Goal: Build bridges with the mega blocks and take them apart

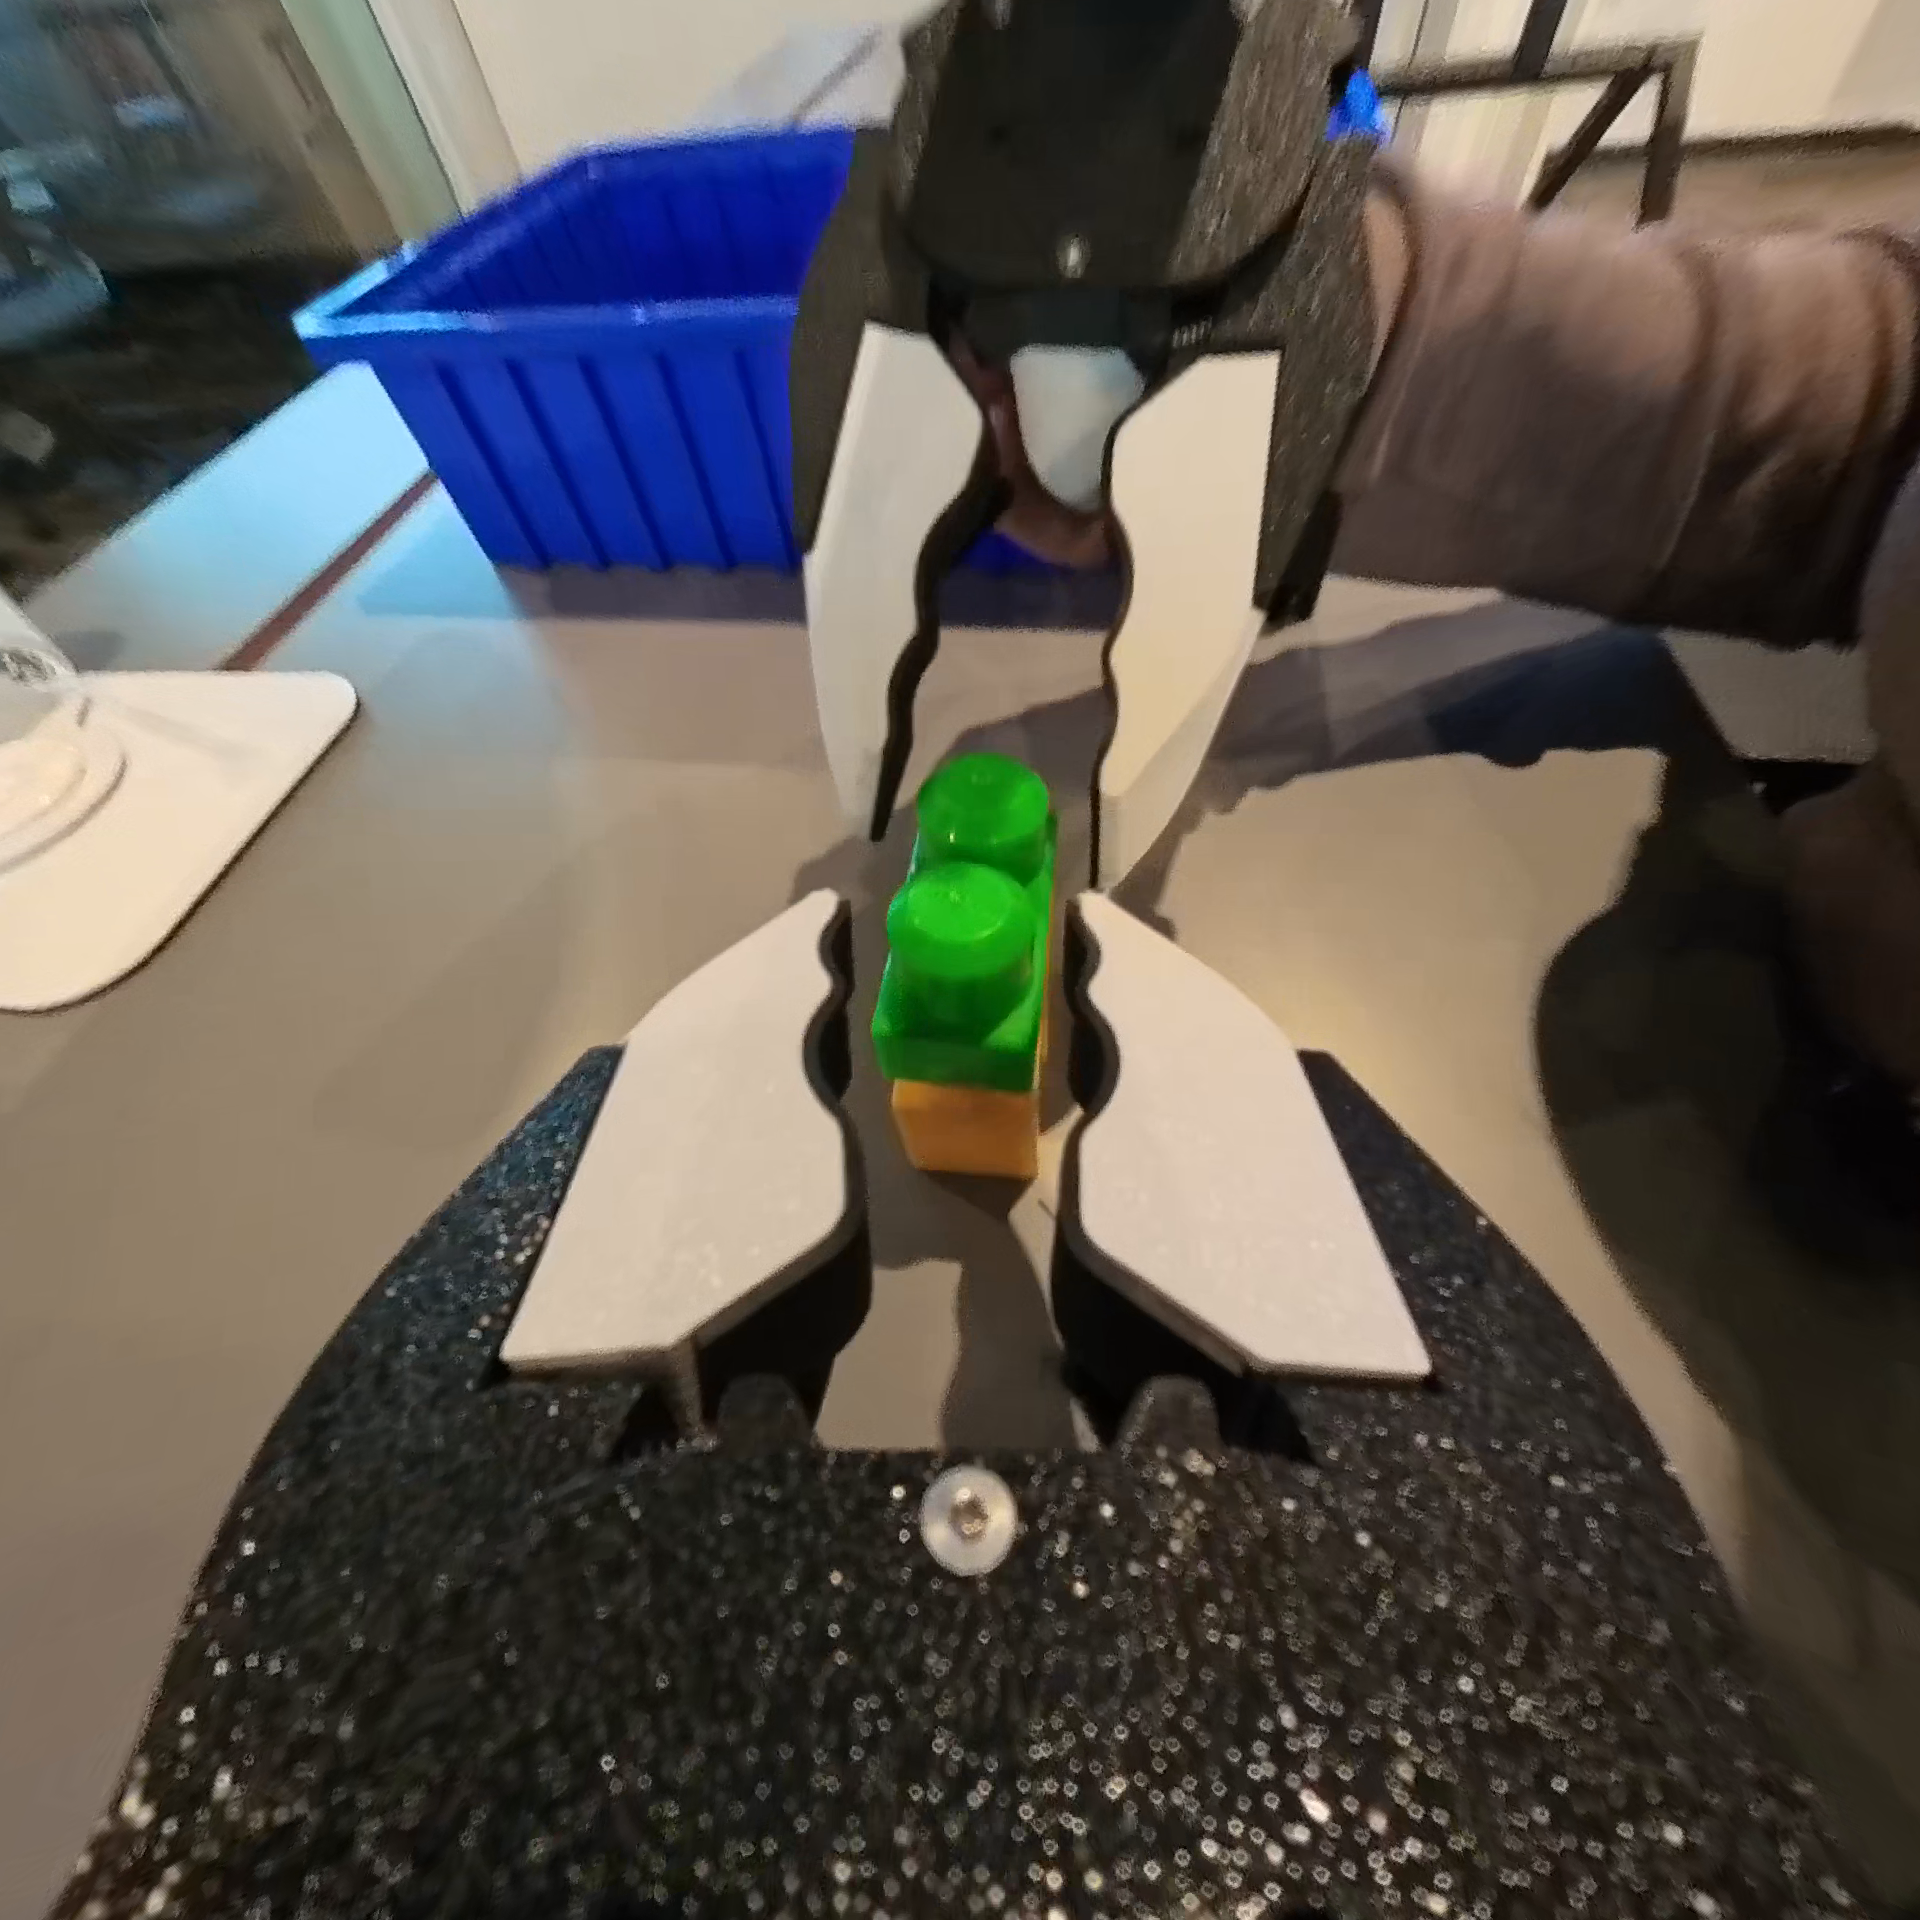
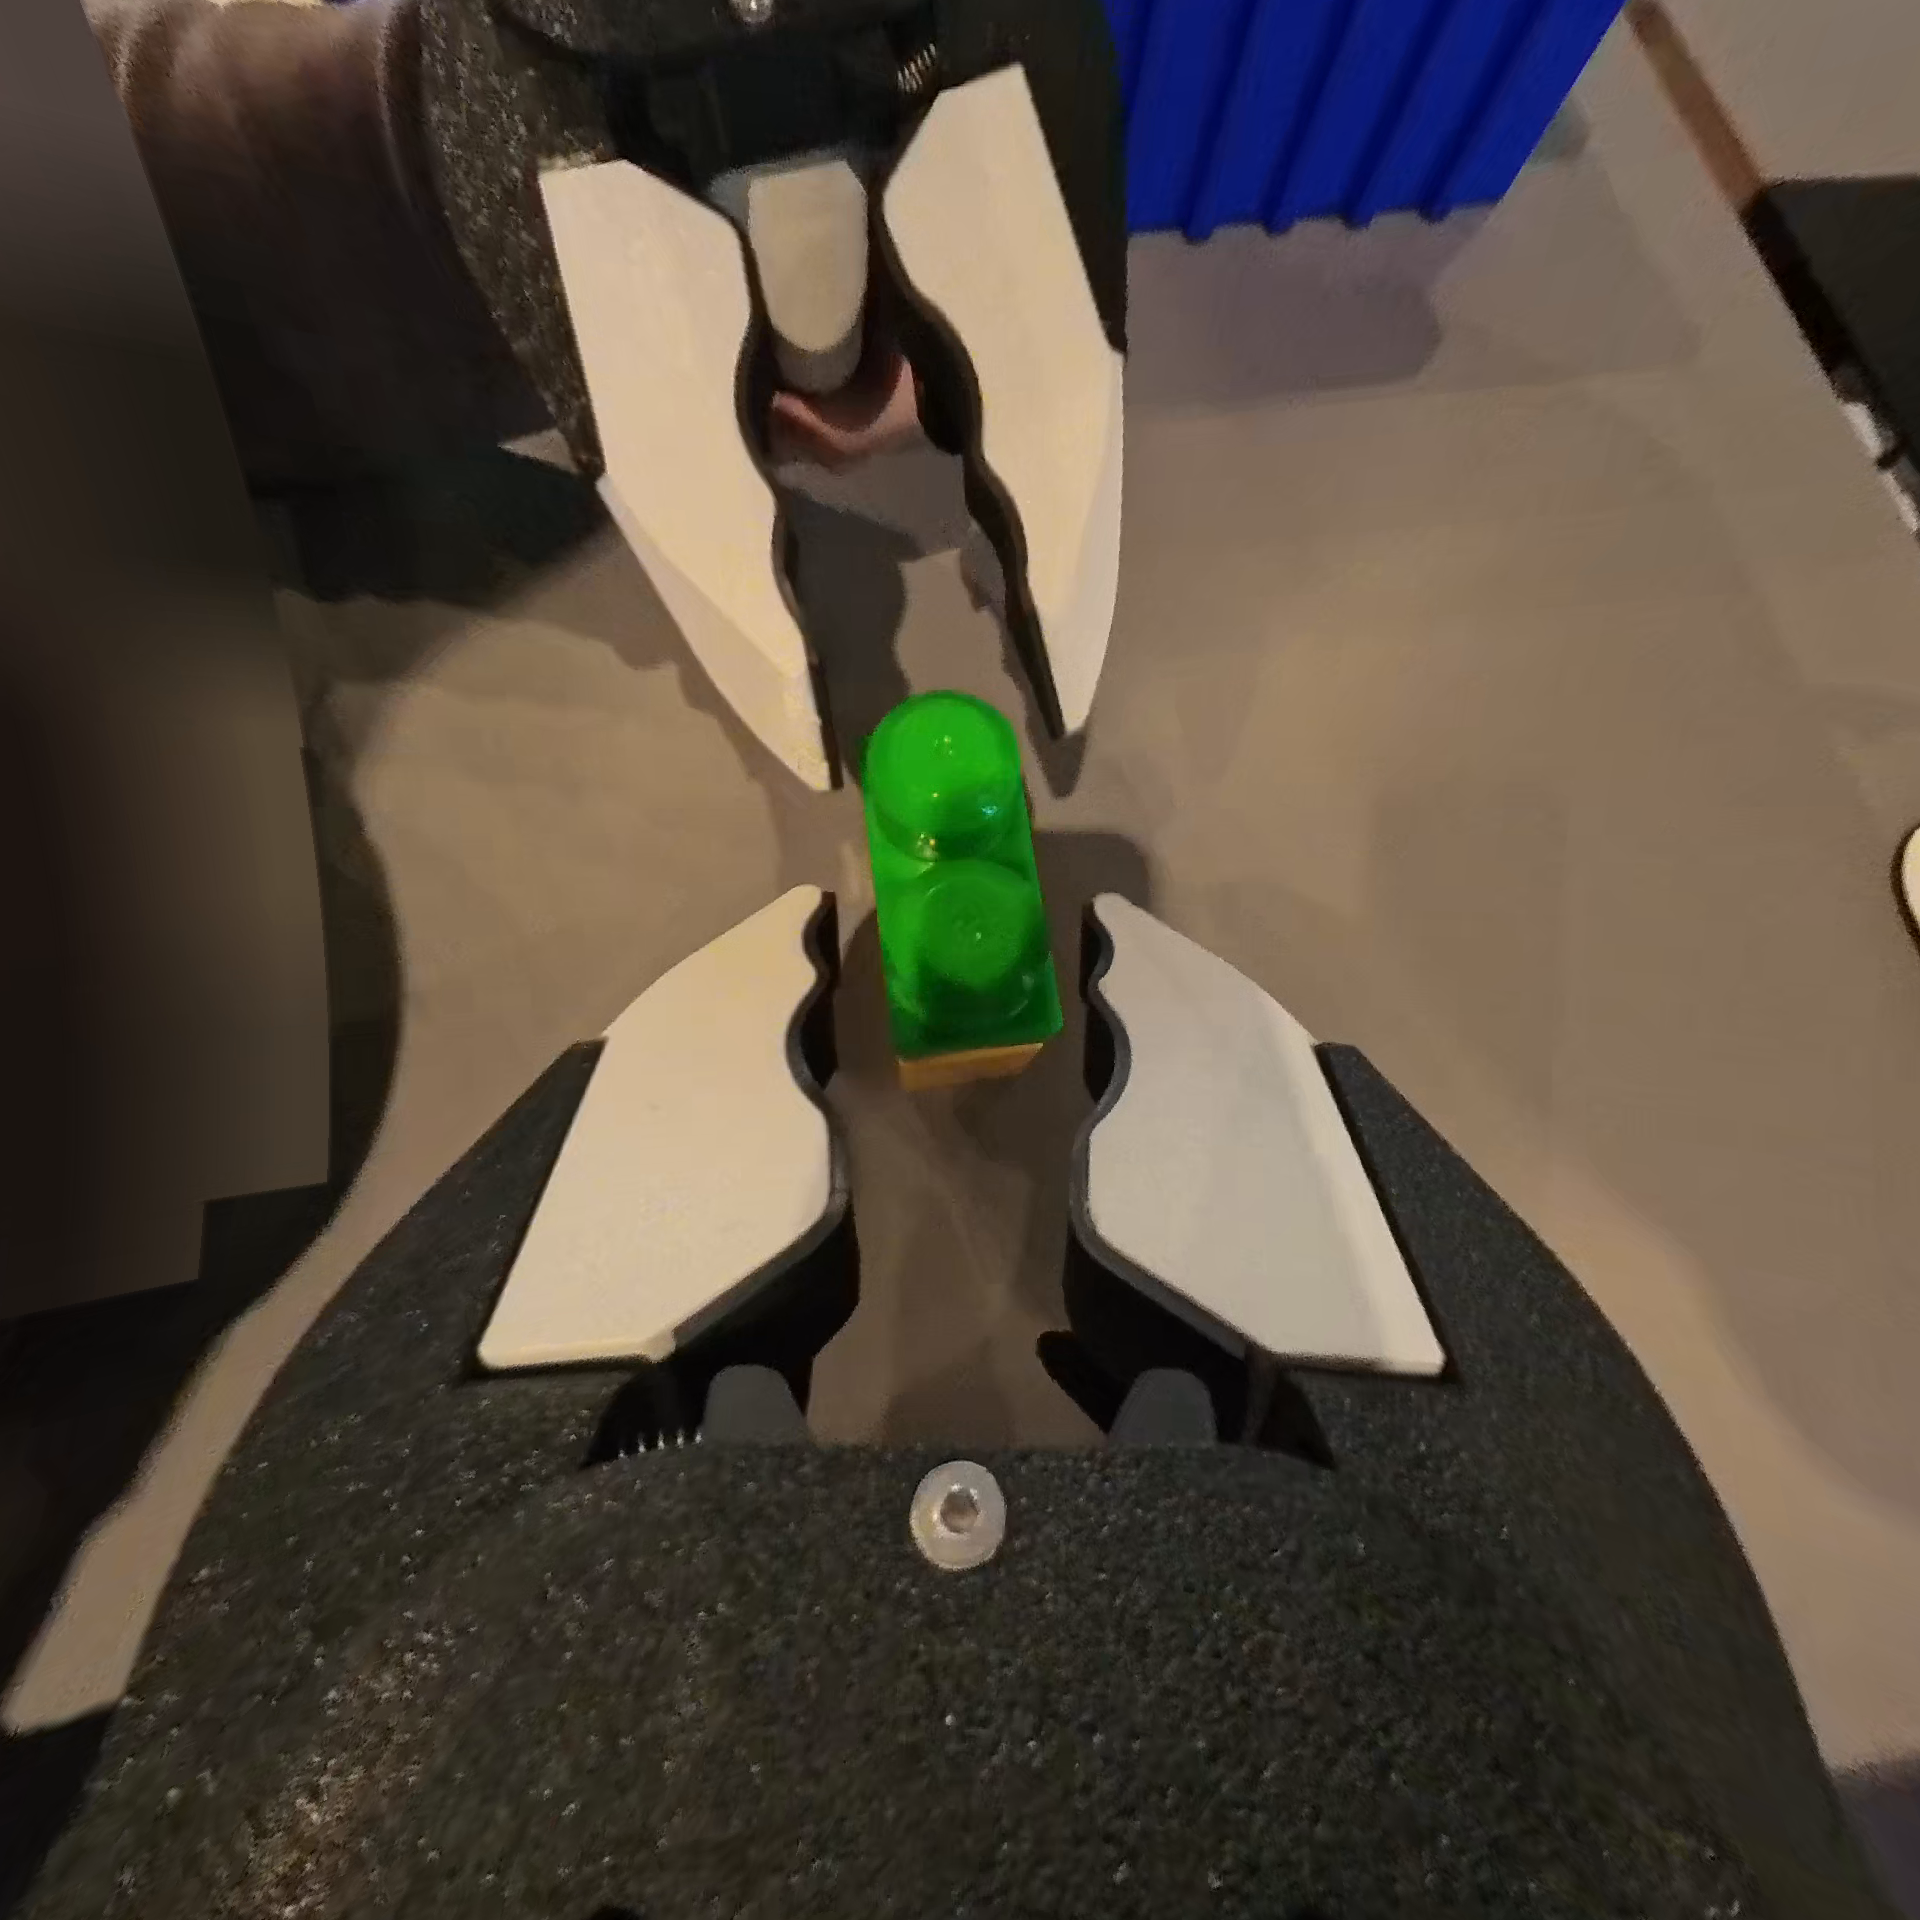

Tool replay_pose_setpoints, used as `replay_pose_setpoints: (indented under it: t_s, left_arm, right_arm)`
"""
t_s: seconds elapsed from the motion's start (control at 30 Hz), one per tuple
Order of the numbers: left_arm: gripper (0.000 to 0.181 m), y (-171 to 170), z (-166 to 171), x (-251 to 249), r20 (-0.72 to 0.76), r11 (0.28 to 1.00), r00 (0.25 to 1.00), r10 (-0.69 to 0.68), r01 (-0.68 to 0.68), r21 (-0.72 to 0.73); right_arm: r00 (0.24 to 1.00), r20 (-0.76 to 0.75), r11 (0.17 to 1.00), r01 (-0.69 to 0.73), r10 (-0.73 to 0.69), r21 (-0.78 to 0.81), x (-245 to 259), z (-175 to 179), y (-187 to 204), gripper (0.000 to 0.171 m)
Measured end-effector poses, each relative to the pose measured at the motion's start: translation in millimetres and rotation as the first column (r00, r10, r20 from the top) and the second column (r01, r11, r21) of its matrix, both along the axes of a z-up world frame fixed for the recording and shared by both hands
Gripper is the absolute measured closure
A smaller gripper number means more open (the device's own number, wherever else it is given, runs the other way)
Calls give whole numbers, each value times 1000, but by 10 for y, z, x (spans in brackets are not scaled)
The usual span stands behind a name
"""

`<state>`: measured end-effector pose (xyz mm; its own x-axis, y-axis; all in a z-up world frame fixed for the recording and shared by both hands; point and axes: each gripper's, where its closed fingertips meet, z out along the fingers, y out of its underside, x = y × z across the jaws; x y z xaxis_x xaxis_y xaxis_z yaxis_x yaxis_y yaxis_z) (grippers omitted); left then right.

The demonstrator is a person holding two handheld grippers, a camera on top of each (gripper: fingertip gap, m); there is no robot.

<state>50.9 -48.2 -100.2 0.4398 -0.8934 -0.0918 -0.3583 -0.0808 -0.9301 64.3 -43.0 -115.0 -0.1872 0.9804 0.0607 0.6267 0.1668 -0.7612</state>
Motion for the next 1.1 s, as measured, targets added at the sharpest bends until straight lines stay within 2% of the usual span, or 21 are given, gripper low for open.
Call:
replay_pose_setpoints:
  t_s: [0.1, 0.13, 0.23, 0.43, 0.6, 0.83, 0.97, 1.0, 1.03, 1.07, 1.1]
  left_arm:
    - [151, 7, -15, 19, -23, 1000, 1000, -3, 4, 28]
    - [153, 7, -43, 28, -41, 1000, 999, -4, 5, 29]
    - [154, 17, -66, 31, -45, 1000, 999, 0, 1, 11]
    - [154, 25, -97, 6, -6, 993, 1000, -9, 8, -116]
    - [154, 31, -128, 3, -10, 990, 1000, -24, 22, -140]
    - [154, 29, -146, 15, -27, 995, 999, -39, 36, -89]
    - [154, 32, -134, 21, 22, 997, 999, -25, 26, -75]
    - [154, 35, -129, 20, 24, 998, 1000, -16, 18, -53]
    - [153, 54, -111, 8, 30, 1000, 1000, 7, -6, -31]
    - [141, 78, -62, -19, 51, 999, 998, 35, -35, -8]
    - [128, 94, 17, -59, 91, 998, 994, 56, -57, 10]
  right_arm:
    - [1000, -13, 1000, -2, 2, 2, 3, -19, 11, 134]
    - [1000, -12, 1000, -3, 3, 0, 1, -28, 14, 141]
    - [1000, 7, 1000, 0, 0, -24, -2, -31, 20, 142]
    - [993, 112, 994, -30, 42, -100, -9, -57, 20, 142]
    - [984, 170, 993, -38, 56, -111, 2, -92, 24, 142]
    - [989, 144, 997, -32, 42, -71, 13, -122, 22, 141]
    - [996, 77, 998, -41, 45, -46, 0, -110, 23, 142]
    - [998, 50, 999, -39, 41, -24, -1, -103, 40, 136]
    - [1000, 9, 1000, -12, 13, -9, -9, -72, 72, 111]
    - [1000, -21, 1000, 2, -3, -19, 2, -44, 83, 98]
    - [999, -43, 999, 4, -6, -42, 23, -37, 76, 92]
